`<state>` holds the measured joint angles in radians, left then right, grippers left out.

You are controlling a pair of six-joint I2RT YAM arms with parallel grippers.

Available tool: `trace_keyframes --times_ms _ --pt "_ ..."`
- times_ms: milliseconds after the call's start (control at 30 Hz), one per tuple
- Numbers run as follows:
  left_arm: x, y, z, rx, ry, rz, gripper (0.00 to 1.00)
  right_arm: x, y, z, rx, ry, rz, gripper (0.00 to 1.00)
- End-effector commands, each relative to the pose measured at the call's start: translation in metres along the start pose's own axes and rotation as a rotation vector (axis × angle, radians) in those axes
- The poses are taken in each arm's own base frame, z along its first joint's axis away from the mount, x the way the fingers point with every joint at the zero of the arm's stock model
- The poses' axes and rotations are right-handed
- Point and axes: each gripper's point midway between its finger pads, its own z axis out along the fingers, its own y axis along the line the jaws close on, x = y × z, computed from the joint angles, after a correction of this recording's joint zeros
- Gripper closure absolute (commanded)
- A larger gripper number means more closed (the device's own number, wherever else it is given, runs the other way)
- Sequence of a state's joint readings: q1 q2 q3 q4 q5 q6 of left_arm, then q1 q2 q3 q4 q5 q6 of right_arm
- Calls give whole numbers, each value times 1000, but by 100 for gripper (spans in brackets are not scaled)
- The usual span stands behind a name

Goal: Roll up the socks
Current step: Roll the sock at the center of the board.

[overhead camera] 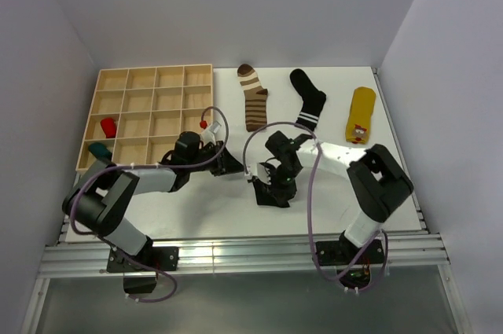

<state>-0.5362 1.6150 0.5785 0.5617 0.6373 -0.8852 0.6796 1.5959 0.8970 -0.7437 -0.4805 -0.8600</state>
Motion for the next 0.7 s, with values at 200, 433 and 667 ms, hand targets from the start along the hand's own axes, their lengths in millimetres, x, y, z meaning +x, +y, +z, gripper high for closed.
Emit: trace_keyframes --times_ms 200,433,667 --pt "-7 -19 -30 -3 -250 243 88 1 11 -9 -409 79 160 85" --pt "35 -32 -4 -95 -186 529 71 -10 -4 -4 -529 79 273 83" --pt "67 -37 26 -119 -101 735 57 -15 -9 3 -602 82 362 83"
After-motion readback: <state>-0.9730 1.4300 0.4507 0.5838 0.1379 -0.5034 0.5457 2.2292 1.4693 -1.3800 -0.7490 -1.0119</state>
